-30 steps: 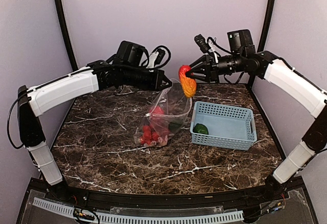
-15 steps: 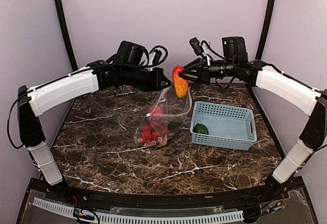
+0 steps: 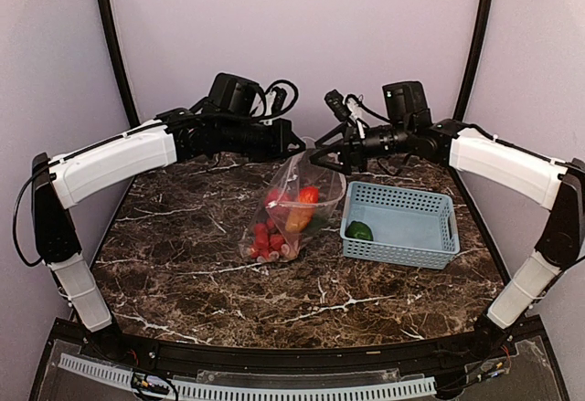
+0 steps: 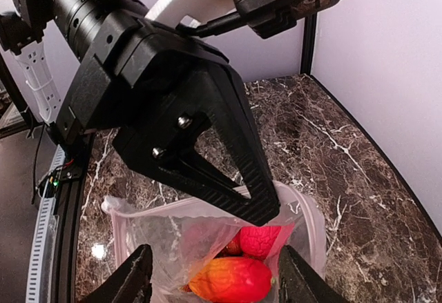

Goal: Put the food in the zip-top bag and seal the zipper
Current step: Place the fake fruit in the zipper food storage bag, then pick up the zipper food storage bag from the center of the board.

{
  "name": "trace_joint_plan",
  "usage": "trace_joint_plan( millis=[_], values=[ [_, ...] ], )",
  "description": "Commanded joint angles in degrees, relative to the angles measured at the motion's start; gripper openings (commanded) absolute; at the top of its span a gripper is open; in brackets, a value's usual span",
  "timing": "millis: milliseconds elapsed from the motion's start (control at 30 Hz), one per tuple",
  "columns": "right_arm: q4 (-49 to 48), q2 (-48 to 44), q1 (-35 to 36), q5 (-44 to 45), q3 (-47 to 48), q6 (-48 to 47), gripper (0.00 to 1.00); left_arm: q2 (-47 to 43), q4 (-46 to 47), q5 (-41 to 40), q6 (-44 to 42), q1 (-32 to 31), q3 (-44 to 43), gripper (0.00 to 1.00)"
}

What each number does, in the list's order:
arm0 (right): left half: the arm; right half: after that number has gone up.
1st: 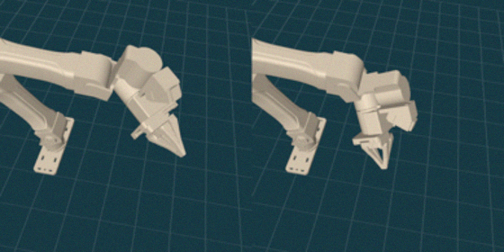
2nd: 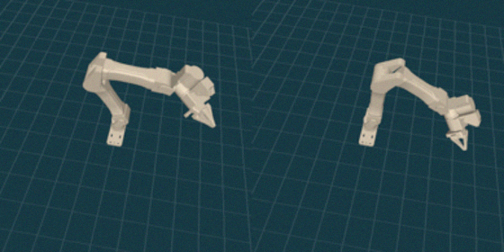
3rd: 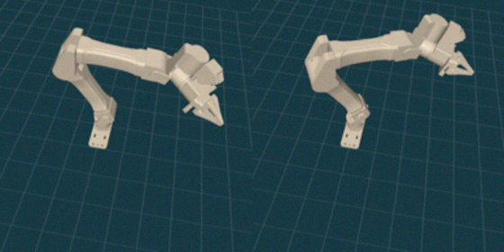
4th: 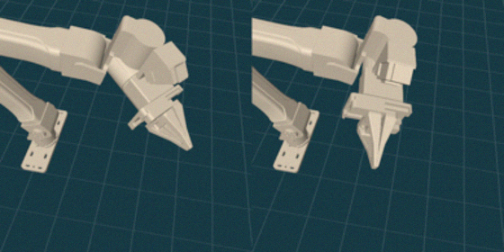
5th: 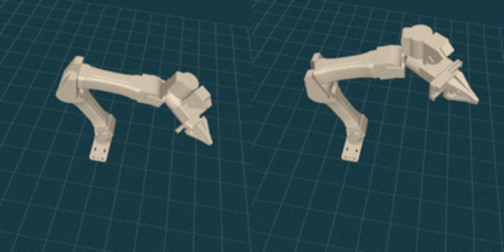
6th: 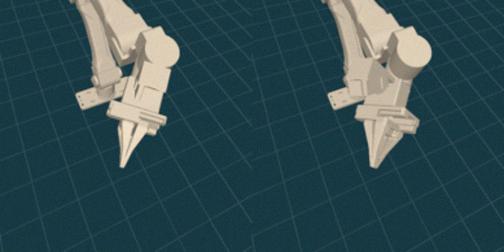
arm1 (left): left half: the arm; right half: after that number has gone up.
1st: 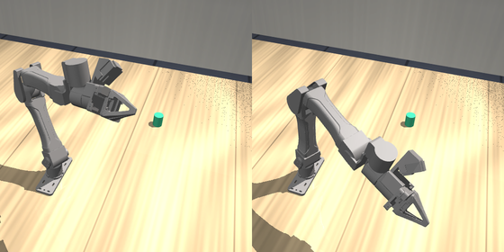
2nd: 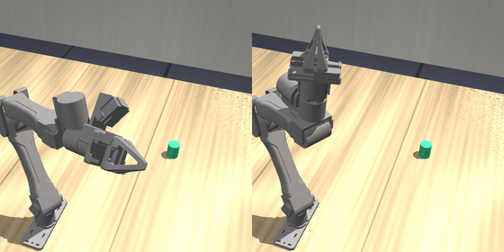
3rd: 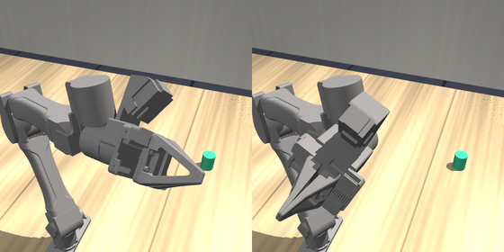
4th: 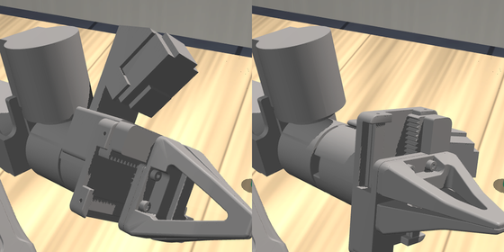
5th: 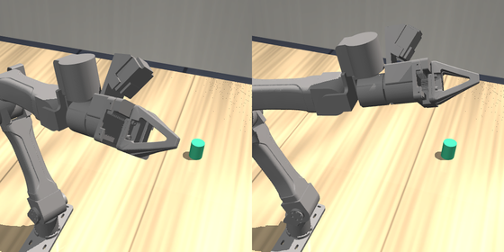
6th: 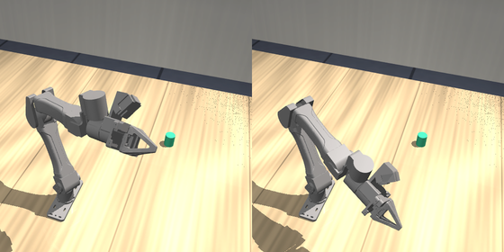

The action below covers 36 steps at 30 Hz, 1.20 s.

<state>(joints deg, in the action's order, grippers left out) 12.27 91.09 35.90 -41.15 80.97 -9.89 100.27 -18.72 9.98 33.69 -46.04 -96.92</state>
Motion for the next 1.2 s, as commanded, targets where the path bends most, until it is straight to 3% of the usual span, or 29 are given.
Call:
trace_joint_plan(
  millis=[0, 167, 300, 533, 700, 1000, 1067, 1167],
  values=[
    [4.8, -0.6, 0.5, -0.1, 2.3, -6.4, 0.61, -3.1, 1.8, -0.5, 0.2, -0.1, 1.5, 0.01],
    [26.4, -0.9, 0.8, -7.2, 11.0, -25.0, 0.57, -3.6, 1.6, 0.5, -0.2, 0.1, 2.1, 0.01],
    [38.1, 1.0, 2.0, -3.3, 16.1, -32.9, 0.56, -3.7, 1.4, 1.5, -0.4, 0.1, 2.3, 0.01],
    [41.9, 2.5, 9.7, 11.5, 15.6, -39.5, 0.56, -2.6, -1.6, 1.5, -2.6, 0.2, 0.2, 0.01],
    [40.9, 4.9, 12.1, 21.0, 16.4, -38.5, 0.56, -2.2, -3.2, 2.1, -3.6, 0.1, -0.3, 0.01],
    [42.1, 7.4, 12.9, 26.7, 16.2, -38.6, 0.55, -1.8, -4.2, 3.0, -4.4, 0.2, -0.3, 0.01],
    [42.4, 7.8, 13.4, 28.1, 15.8, -39.1, 0.48, -1.7, -4.5, 3.1, -4.8, 0.2, -0.3, 0.01],
    [42.6, 7.9, 14.2, 29.3, 16.6, -39.4, 0.24, -1.6, -5.3, 3.0, -5.7, 0.2, -0.7, 0.01]
  ],
)
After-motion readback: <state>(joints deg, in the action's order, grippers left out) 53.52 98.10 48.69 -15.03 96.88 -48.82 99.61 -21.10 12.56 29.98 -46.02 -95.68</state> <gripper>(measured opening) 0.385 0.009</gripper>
